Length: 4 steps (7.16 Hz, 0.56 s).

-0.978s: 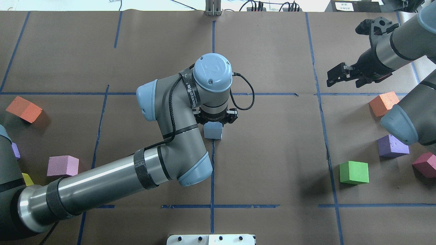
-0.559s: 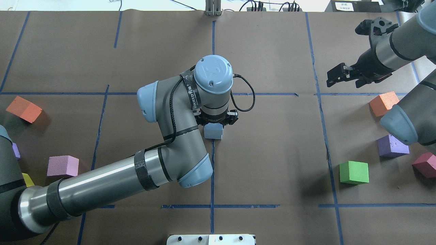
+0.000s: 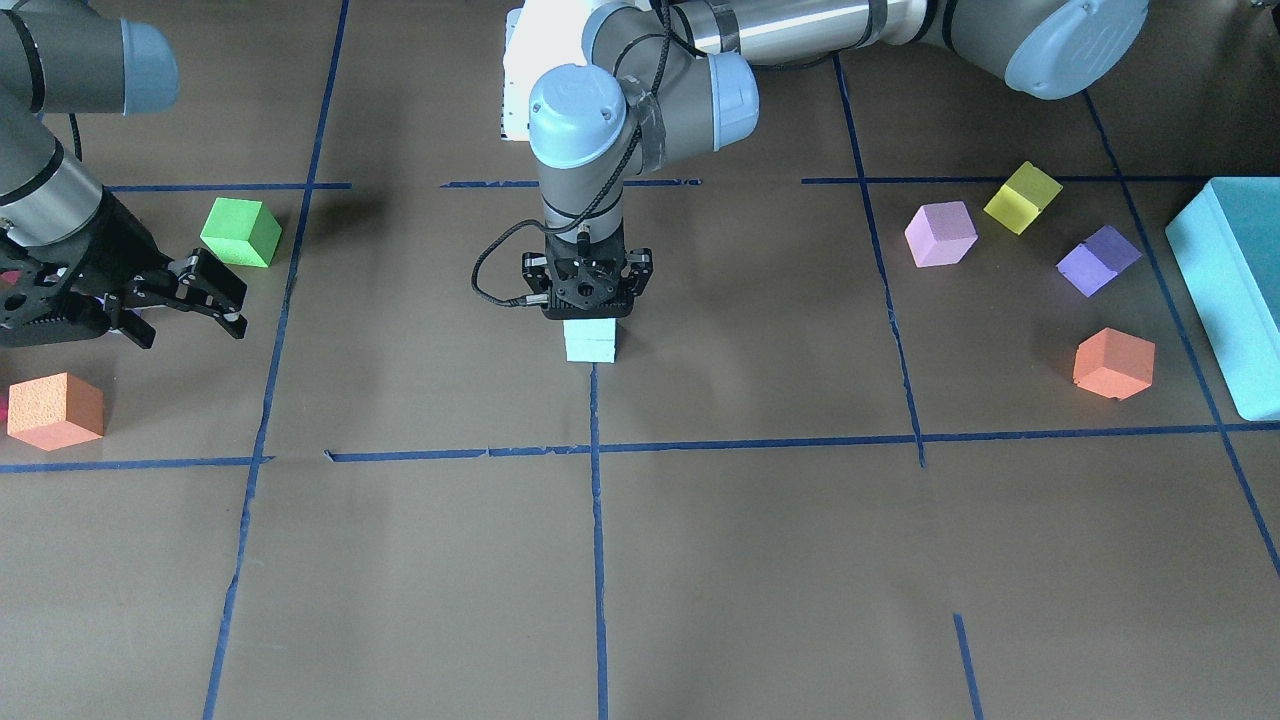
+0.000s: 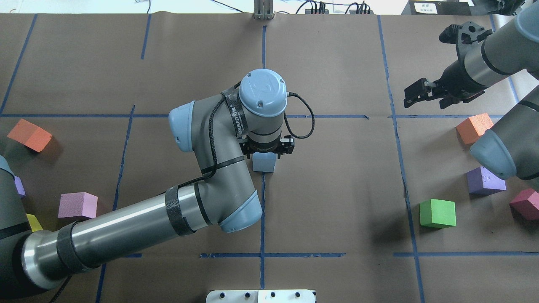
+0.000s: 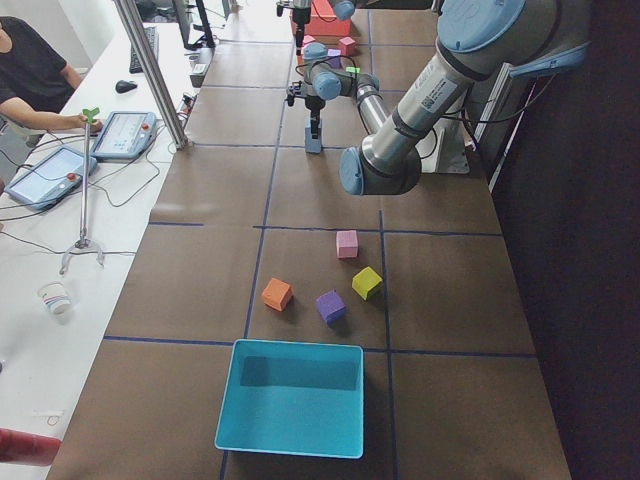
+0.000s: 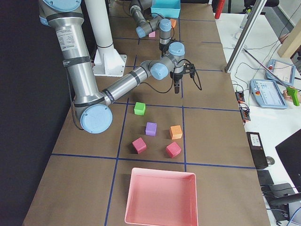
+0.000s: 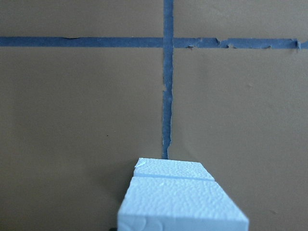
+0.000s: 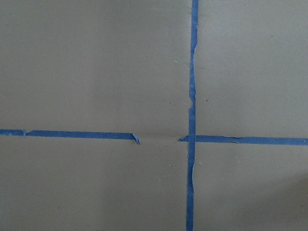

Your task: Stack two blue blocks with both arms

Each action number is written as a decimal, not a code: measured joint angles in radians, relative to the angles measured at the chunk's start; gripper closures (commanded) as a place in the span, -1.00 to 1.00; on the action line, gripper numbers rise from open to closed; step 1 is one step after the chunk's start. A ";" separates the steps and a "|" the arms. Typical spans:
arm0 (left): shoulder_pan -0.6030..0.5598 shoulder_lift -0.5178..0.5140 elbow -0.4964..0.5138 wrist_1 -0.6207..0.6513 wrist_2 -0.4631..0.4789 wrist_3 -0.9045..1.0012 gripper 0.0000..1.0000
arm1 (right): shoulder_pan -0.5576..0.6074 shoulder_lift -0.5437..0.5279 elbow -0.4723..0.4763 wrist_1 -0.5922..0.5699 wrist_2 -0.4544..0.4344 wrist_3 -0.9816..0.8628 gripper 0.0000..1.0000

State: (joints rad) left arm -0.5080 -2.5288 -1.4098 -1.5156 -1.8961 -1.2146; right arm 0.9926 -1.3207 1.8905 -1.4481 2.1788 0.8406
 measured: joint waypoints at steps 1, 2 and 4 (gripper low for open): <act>-0.001 0.002 -0.012 0.000 0.000 0.001 -1.00 | 0.000 0.000 -0.002 0.000 0.000 0.000 -1.00; -0.002 0.011 -0.047 0.002 0.000 0.001 -1.00 | 0.000 0.000 -0.004 0.000 0.000 -0.001 -1.00; -0.015 0.059 -0.220 0.060 0.000 0.004 -1.00 | 0.000 -0.002 -0.007 0.000 -0.001 -0.005 -1.00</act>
State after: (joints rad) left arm -0.5227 -2.4700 -1.6298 -1.4554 -1.8964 -1.2109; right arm 0.9928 -1.3223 1.8834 -1.4481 2.1783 0.8354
